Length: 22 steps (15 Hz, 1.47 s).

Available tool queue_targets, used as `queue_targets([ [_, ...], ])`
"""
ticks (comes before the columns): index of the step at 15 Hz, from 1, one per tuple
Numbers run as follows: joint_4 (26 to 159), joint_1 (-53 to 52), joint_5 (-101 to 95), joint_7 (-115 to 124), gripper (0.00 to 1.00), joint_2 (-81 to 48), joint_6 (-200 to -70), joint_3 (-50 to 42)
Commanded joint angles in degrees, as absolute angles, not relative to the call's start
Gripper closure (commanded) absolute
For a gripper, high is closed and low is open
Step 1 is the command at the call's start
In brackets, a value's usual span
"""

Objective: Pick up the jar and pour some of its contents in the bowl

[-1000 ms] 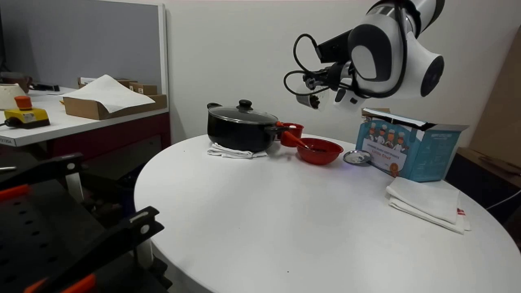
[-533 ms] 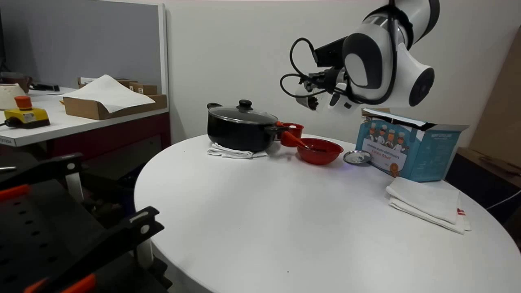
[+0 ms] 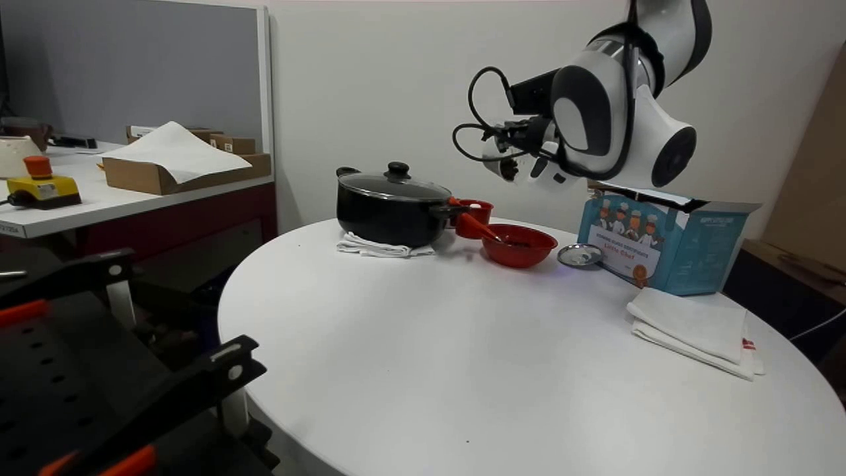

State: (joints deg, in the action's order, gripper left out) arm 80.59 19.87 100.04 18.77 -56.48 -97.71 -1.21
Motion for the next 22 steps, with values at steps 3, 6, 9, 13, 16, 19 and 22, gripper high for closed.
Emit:
queue_targets([
  [3,80.24,19.69,103.38,18.47,0.87,-57.25,-97.07,-1.22],
  [6,80.68,19.88,104.43,18.18,0.87,-57.31,-96.78,-1.17],
  [9,80.98,20.04,105.33,17.96,0.87,-57.28,-96.53,-1.07],
  [13,81.62,20.12,107.12,17.58,0.87,-57.40,-96.23,-0.79],
  [16,81.96,20.05,107.85,17.34,0.87,-57.62,-96.04,-0.76],
  [19,82.39,20.01,108.61,17.09,0.87,-57.71,-95.85,-0.68],
  [22,82.64,19.97,109.21,16.92,0.87,-57.81,-95.62,-0.51],
])
